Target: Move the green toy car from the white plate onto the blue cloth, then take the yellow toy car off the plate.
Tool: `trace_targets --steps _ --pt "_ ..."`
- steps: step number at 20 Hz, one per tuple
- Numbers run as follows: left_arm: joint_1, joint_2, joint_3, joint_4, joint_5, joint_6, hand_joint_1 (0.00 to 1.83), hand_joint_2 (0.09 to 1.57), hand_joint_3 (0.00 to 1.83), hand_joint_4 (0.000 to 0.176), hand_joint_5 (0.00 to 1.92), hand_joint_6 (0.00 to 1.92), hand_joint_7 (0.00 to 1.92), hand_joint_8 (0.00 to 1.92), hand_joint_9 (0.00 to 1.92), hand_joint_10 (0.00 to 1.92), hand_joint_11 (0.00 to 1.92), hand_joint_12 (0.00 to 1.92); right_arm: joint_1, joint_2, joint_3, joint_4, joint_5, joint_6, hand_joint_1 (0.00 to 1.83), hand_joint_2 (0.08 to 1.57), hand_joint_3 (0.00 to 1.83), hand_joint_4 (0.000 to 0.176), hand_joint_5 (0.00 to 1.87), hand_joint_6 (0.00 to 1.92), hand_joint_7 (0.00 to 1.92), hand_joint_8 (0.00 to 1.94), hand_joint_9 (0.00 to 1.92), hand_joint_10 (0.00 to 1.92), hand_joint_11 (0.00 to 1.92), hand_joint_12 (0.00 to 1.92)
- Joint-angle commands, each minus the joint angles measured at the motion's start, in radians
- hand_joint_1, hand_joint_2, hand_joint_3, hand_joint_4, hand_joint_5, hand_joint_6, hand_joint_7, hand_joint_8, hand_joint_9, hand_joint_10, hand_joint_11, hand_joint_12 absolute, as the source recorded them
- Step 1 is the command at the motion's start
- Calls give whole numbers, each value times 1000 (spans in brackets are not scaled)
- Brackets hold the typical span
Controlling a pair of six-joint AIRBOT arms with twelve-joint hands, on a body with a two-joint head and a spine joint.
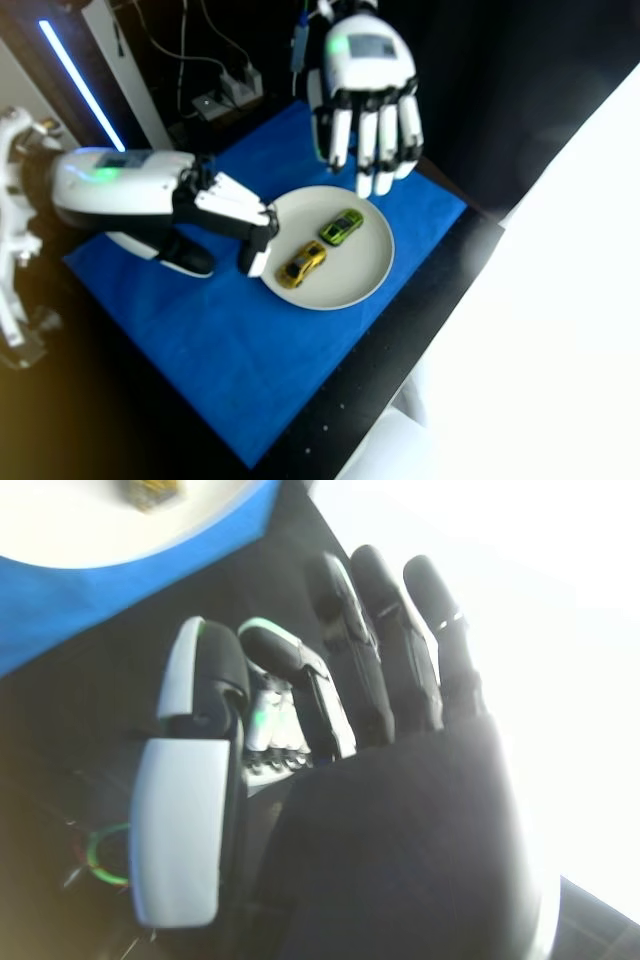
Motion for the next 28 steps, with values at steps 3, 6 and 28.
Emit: trace_targets --steps 3,6,28 --pt "-8 1 4 -21 -129 3 863 995 1 31 492 128 447 84 165 924 0 1671 19 -2 -1 49 120 -6 927 962 16 0 641 426 506 710 361 1218 153 1833" --pt "-8 -9 14 -29 -131 3 906 979 0 8 522 102 503 75 192 939 0 1693 17 -6 8 82 126 -5 891 994 3 0 589 599 620 593 466 1078 220 1787" --pt "9 -190 176 -40 20 3 974 960 0 0 700 45 702 249 297 1185 78 1812 -27 -35 92 111 156 200 907 1019 0 0 719 245 784 297 698 1067 576 1733"
